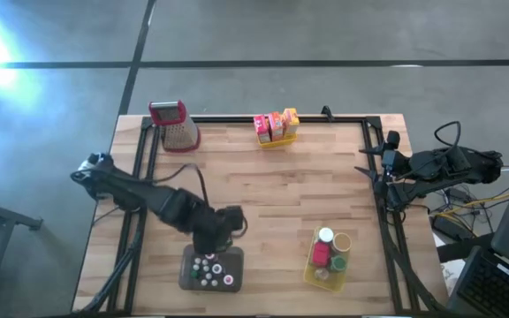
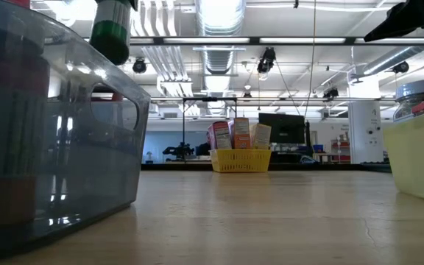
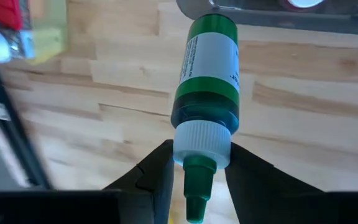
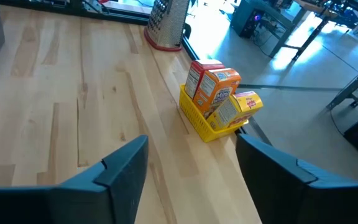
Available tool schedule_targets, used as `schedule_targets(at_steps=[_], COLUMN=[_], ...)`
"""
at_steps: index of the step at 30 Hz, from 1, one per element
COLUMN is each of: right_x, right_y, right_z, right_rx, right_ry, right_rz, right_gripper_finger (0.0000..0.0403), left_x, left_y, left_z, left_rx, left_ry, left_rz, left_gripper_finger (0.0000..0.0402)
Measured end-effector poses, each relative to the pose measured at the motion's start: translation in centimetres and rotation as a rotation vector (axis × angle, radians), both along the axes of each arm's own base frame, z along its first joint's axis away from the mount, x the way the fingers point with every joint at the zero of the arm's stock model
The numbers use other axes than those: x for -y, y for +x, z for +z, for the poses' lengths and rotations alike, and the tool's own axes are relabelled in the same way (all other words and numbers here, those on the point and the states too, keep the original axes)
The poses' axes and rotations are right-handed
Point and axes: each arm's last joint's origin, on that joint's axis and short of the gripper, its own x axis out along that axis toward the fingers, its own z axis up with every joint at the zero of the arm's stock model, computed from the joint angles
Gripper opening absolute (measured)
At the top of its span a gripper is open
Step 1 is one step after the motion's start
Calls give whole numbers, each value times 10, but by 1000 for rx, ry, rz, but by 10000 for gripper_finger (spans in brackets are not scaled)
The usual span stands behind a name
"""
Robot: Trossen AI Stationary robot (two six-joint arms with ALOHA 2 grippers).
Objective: Pick & Place Kitchen Items
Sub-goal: Put the large green food coloring bottle into the black bin
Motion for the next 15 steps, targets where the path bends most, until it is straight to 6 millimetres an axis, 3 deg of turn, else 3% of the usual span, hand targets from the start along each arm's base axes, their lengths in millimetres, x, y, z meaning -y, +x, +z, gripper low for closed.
schedule_targets(at_steps=[7, 15], right_x=[0, 0], right_y=[0, 0], right_z=[0, 0], right_rx=[1, 0], right_ry=[1, 0], right_rz=[-1, 0], right_gripper_finger=[224, 222], left_x=[31, 54], left_y=[1, 3], left_z=[-1, -14], left_rx=[10, 0], left_ry=[99, 290], left_rz=[-73, -289], left_gripper_finger=[135, 135])
